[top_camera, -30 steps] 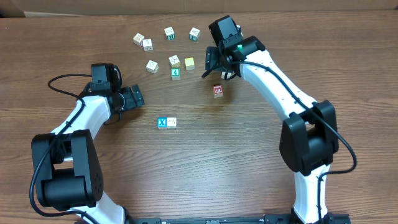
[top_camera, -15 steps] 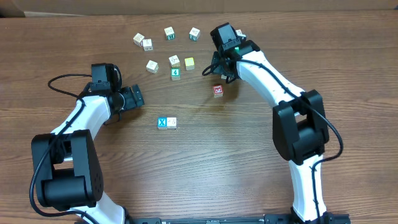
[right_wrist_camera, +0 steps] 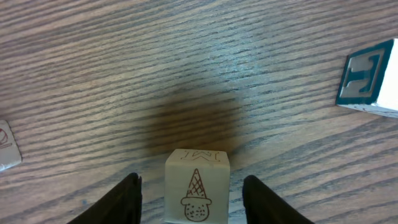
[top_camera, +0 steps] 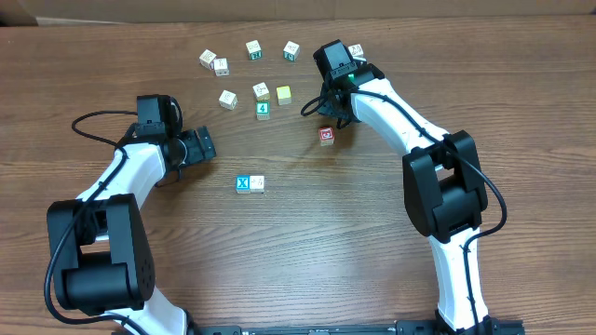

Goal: Form a horizontal line
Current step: 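Lower the right gripper and grasp the ice-cream picture block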

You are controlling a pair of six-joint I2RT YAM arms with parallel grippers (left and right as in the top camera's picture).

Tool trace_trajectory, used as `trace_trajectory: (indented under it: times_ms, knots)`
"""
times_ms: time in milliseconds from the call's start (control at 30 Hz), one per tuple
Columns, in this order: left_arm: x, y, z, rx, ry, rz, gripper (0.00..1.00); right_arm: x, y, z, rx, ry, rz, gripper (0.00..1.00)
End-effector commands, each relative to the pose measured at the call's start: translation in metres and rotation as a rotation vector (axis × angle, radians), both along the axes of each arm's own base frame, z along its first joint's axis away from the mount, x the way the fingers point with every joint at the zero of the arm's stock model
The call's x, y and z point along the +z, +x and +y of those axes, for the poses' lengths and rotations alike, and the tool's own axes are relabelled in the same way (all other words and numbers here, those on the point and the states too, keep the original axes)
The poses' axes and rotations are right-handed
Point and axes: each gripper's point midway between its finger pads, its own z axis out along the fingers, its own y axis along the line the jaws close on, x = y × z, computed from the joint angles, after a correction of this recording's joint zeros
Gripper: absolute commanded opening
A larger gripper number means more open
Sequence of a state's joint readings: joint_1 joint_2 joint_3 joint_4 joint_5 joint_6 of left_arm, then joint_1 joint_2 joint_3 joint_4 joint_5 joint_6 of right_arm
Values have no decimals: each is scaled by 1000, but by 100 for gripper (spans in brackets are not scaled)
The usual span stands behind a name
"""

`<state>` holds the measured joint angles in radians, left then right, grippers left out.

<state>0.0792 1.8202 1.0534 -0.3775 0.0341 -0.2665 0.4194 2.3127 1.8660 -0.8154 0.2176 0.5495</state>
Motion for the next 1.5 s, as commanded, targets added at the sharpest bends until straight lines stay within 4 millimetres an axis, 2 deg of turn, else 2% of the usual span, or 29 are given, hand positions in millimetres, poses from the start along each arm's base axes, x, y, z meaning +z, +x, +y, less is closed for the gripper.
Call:
trace_trajectory:
  times_ms: [0,100,167,200,233,533,1033,1167,1433,1467]
  knots:
    - [-6,-3,-2,6,-12,16,100,-1,1,-5,-14,-15,-6,42]
    - [-6,-3,-2,5,-13,16,99,-1,1,-4,-13,-15,-5,36]
    - [-6,-2,-2,5,-12,16,100,-1,1,-5,-13,-16,-3,36]
    - [-6,-3,-2,6,-12,16,100,-2,0,-5,-13,-17,0,44]
    - [-6,-3,-2,5,-13,16,100,-2,0,-5,-13,-18,2,46]
    - [-6,-2,-2,6,-12,16,100,-3,-1,-5,-13,-19,6,41]
    - [-6,-2,-2,6,-12,16,100,-10,-4,-7,-14,-27,14,41]
    - [-6,-2,-2,5,-12,16,99,-9,-2,-7,-14,-24,7,29]
    - [-6,-3,-2,6,-12,16,99,-10,-6,-7,-10,-23,22,23]
    - [-6,-3,-2,6,-12,16,100,-8,-4,-6,-4,-23,17,19]
